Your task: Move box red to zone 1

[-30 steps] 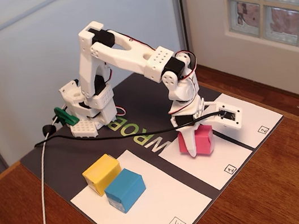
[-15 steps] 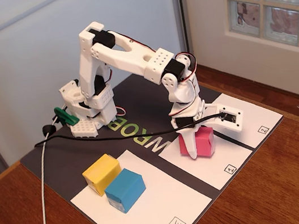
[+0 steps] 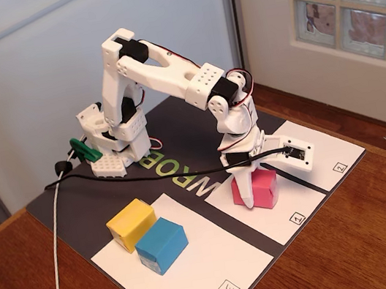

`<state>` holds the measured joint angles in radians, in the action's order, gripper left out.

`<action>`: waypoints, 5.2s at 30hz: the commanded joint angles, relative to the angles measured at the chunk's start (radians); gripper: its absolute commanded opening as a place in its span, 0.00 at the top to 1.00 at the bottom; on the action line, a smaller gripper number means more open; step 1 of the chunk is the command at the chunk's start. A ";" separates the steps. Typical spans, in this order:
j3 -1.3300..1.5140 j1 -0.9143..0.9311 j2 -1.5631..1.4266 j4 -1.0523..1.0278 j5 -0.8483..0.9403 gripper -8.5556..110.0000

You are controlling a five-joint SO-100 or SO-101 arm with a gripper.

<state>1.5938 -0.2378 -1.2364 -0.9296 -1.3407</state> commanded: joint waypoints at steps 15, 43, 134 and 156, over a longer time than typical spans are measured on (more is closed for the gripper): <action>-0.021 0.014 -0.054 0.014 -0.103 0.52; -0.011 0.040 -0.210 -0.018 -0.124 0.50; 0.957 0.331 -1.752 -0.546 -0.011 0.93; 1.272 0.376 -2.102 -0.614 -0.115 0.93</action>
<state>2.8471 0.1611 -3.2827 -1.5263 -1.4496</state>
